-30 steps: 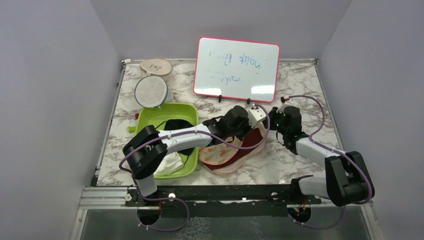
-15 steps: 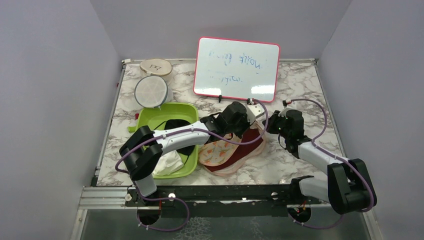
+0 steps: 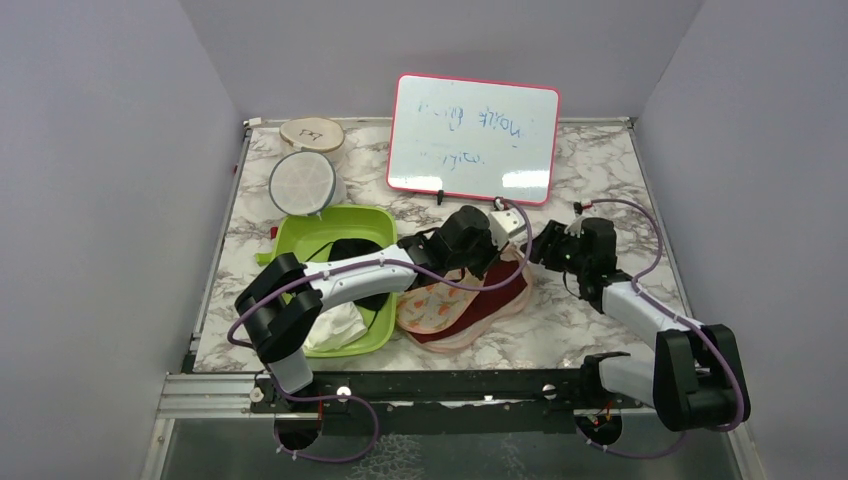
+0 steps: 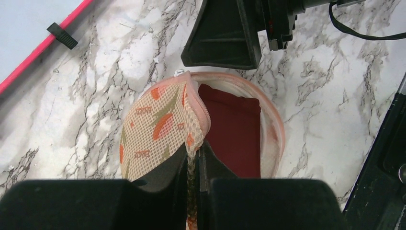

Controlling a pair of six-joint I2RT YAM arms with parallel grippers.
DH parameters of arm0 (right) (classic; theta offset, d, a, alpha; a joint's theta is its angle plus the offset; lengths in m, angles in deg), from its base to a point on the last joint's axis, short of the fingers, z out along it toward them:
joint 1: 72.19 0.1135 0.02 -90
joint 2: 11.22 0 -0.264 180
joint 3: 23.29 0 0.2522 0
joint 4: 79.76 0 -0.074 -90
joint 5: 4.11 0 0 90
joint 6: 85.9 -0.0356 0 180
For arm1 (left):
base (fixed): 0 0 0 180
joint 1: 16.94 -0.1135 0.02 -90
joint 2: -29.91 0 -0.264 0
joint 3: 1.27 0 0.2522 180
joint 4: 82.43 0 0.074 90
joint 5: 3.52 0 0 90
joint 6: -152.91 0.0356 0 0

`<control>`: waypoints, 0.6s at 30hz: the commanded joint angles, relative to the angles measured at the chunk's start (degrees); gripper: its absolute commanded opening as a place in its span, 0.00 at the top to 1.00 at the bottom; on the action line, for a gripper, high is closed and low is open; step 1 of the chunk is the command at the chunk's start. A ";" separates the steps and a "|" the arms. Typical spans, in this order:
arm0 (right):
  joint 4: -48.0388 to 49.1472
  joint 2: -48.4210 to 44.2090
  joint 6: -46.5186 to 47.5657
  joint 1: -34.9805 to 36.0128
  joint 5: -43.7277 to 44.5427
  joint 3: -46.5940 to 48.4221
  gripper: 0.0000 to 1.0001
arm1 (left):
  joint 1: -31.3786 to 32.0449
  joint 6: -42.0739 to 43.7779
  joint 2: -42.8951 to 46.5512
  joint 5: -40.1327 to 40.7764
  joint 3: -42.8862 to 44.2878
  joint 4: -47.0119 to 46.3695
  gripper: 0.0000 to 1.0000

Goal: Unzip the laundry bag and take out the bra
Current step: Unzip the laundry bag at the center of the board.

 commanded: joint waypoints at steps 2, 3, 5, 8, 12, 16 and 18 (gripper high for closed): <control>-5.33 0.54 -0.50 -1.97 -8.20 1.23 0.47 | -0.01 -0.38 0.59 -3.55 -0.10 -0.82 0.99; -6.60 0.41 0.50 -1.97 -7.94 1.37 0.47 | 0.05 -0.29 0.24 -4.29 -0.19 -0.56 0.95; -9.92 0.11 1.63 -1.99 -3.99 2.03 0.44 | 0.77 -0.31 -0.07 -5.00 -1.06 -0.87 0.92; -14.76 0.07 -0.28 -3.54 -0.06 3.92 0.30 | 2.26 -0.35 -0.47 -5.51 -2.55 -1.17 0.90; -16.96 2.04 0.38 -4.52 -4.40 7.50 0.29 | 4.40 -2.06 -2.52 -6.50 -4.76 -1.98 0.85; -19.33 5.64 4.23 -4.62 -5.93 10.93 0.28 | 6.13 -3.81 -4.31 -7.51 -6.87 -2.42 0.77; -19.00 6.38 4.96 -4.61 -8.60 11.55 0.28 | 6.77 -4.68 -4.91 -7.73 -8.16 -2.98 0.74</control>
